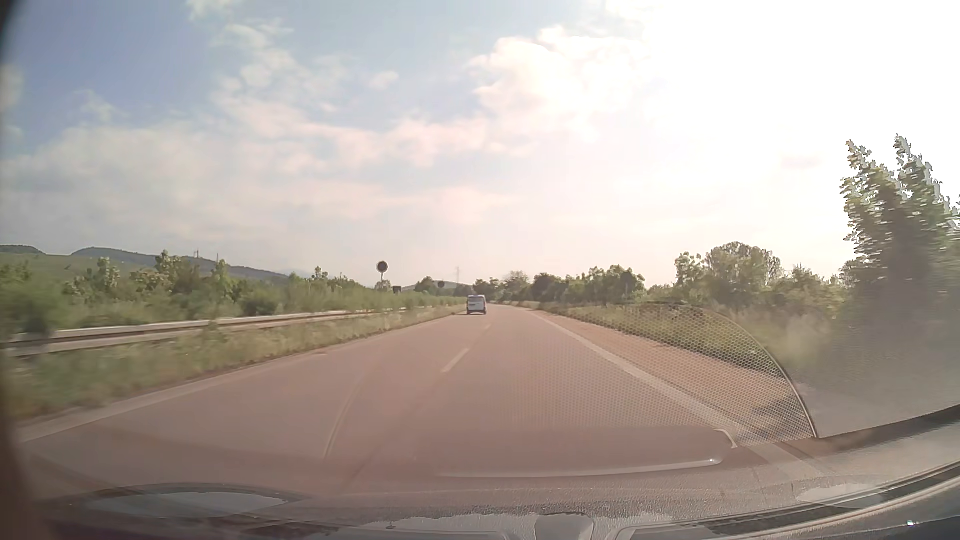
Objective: Follow the waypoints while adhering to traffic rules and regulations
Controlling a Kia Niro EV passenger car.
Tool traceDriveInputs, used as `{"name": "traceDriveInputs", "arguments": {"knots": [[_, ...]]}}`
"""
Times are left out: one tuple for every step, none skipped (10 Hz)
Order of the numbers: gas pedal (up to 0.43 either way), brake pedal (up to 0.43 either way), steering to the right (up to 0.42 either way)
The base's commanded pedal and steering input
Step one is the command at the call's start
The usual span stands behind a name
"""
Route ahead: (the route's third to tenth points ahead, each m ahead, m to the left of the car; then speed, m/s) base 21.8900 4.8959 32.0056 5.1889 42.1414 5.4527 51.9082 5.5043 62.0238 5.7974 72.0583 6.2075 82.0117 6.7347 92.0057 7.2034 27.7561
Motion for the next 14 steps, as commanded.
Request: {"name": "traceDriveInputs", "arguments": {"knots": [[0.177,0.000,-0.004],[0.177,0.000,-0.003],[0.189,0.000,-0.003],[0.189,0.000,-0.004],[0.189,0.000,-0.003],[0.197,0.000,-0.003],[0.197,0.000,-0.003],[0.197,0.000,-0.003],[0.197,0.000,-0.004],[0.197,0.000,-0.003],[0.197,0.000,-0.004],[0.197,0.000,-0.003],[0.197,0.000,-0.003],[0.197,0.000,-0.004]]}}
